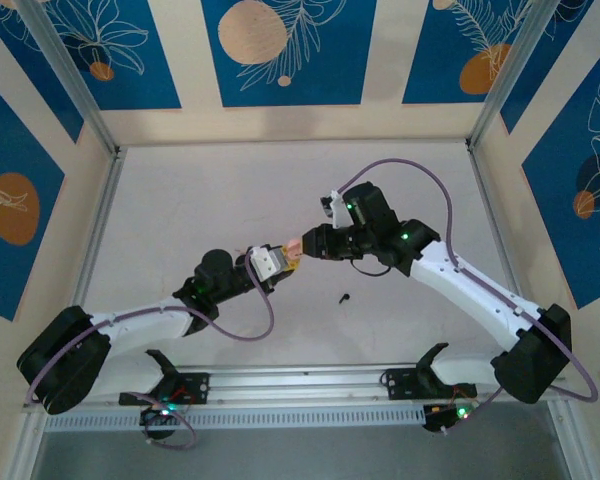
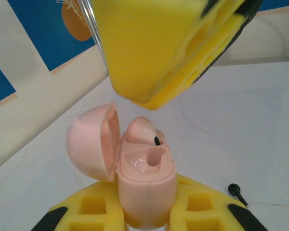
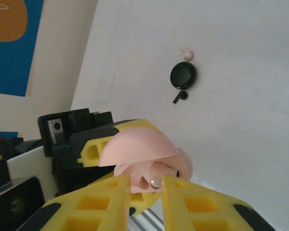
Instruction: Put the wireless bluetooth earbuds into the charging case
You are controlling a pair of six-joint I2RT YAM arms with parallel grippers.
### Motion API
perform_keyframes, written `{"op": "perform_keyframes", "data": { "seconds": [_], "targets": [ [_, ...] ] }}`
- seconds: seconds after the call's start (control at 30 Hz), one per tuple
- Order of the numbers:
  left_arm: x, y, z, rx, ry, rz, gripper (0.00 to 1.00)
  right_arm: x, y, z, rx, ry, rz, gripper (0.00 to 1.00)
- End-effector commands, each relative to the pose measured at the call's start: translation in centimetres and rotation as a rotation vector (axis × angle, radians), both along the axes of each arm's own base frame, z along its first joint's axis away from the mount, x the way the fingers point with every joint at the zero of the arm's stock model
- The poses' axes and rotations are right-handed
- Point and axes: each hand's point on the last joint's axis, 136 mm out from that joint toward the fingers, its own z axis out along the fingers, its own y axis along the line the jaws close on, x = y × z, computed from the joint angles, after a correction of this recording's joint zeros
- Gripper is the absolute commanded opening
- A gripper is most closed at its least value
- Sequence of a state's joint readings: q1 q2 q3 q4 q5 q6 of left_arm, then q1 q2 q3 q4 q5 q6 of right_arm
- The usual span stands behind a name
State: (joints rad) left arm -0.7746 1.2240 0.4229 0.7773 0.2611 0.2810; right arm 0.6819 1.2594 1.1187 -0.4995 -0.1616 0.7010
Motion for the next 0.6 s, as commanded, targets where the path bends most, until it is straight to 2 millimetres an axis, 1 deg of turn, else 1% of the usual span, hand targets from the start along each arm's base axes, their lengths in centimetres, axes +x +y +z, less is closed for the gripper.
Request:
{"op": "perform_keyframes", "data": {
  "seconds": [0.0, 0.13, 0.2, 0.27, 0.4, 0.57],
  "targets": [
    [-0.7, -0.1, 1.2, -0.042, -0.007, -0.018, 0.08, -0.3, 0.3, 0.2, 0.009, -0.010, 0.038, 0.24],
    [-0.6, 0.0, 1.0, -0.040, 0.010, -0.011, 0.08, -0.1, 0.3, 0.8, 0.013, -0.040, 0.043, 0.25],
    [-0.3, 0.3, 0.9, -0.040, 0.020, 0.008, 0.08, 0.1, 0.4, 1.6, 0.019, -0.068, 0.048, 0.30],
    [0.1, 0.8, 0.8, -0.040, 0.033, 0.028, 0.08, 0.2, 0.4, 2.2, 0.025, -0.091, 0.052, 0.31],
    [0.9, 2.1, 0.6, -0.056, 0.073, 0.071, 0.08, 0.6, 0.6, 3.1, 0.033, -0.124, 0.062, 0.31],
    [2.1, 4.4, 0.4, -0.091, 0.130, 0.138, 0.08, 1.1, 1.1, 3.5, 0.034, -0.145, 0.077, 0.33]
  ]
}}
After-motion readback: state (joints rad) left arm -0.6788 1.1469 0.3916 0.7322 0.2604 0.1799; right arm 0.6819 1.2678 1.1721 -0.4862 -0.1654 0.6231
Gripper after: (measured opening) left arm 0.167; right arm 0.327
